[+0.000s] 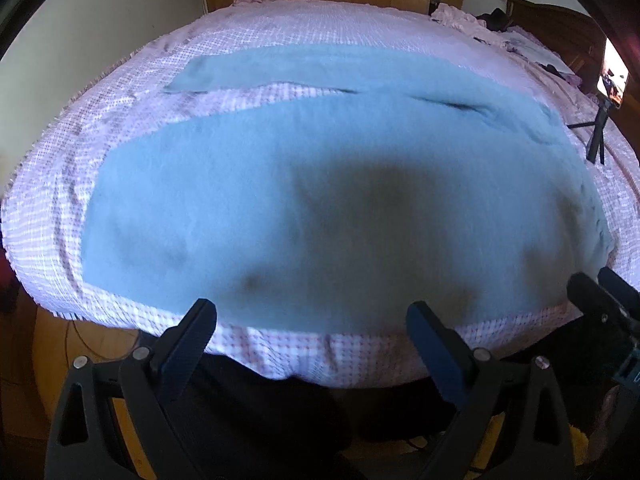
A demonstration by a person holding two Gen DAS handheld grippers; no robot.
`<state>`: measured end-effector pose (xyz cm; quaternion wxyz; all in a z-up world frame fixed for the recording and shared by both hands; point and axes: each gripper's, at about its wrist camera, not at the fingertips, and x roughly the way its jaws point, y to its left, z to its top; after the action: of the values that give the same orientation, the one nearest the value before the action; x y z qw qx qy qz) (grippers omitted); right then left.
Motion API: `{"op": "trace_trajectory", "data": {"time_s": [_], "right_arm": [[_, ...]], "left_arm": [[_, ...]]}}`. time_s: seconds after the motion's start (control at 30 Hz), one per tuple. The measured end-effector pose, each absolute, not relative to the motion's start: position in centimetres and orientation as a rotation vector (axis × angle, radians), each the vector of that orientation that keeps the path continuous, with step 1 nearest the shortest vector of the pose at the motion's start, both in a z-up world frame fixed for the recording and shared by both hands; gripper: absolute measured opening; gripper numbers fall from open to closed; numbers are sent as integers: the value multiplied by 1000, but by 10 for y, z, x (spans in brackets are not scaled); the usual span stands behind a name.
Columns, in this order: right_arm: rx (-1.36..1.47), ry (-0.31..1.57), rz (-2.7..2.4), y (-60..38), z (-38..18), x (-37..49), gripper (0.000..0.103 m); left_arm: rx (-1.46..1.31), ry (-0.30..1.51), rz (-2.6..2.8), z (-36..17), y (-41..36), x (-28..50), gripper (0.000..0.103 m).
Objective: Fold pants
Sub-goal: 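Lower both tools onto the waistband edge of the sweatpants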
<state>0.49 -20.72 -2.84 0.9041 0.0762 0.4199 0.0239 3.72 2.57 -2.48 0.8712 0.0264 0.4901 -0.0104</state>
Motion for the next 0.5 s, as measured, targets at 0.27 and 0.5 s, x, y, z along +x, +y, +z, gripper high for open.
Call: {"op": "trace_trajectory", "data": {"time_s": [0.27, 0.5], "right_arm": [[125, 955, 77, -228, -26, 26, 97], [97, 1066, 126, -250, -16, 56, 97]], "left_arm": [[144, 1086, -60, -4, 39, 70, 98], [201, 1163, -98, 10, 43, 113, 98]]}}
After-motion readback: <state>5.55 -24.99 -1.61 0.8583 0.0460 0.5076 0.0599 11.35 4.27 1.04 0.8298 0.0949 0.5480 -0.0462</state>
